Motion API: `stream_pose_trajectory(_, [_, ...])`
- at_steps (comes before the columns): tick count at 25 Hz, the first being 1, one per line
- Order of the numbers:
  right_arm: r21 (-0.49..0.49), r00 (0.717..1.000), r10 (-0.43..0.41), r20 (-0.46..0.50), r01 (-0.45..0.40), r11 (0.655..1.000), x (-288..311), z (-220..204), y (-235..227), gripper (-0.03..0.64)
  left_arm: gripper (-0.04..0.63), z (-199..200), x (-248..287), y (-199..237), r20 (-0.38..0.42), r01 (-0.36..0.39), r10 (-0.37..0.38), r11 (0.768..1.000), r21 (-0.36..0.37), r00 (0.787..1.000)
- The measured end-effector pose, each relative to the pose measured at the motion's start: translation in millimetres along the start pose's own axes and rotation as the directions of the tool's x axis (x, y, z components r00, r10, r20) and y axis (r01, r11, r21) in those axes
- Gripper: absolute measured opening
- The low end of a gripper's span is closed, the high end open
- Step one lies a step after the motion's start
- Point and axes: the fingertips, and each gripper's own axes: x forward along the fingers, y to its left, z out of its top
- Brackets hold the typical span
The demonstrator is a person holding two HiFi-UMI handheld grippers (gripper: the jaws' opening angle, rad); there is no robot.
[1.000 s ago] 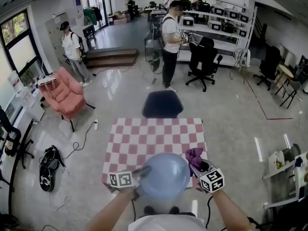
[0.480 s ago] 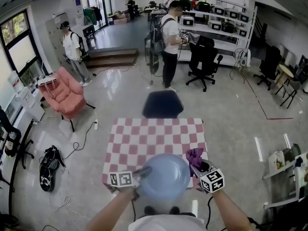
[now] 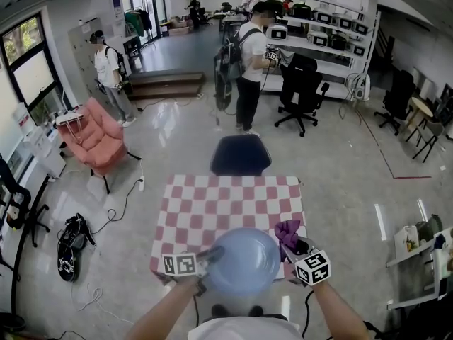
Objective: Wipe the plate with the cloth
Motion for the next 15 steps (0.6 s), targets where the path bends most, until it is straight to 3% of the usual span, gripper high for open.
stream_pose_trajectory(15, [0.0,1.0,0.002,0.002,-0.002,1.0,5,4,-6,0.115,0.038,11,7,0,0.003,0.011,-0.011,1.0,0.004,1.0])
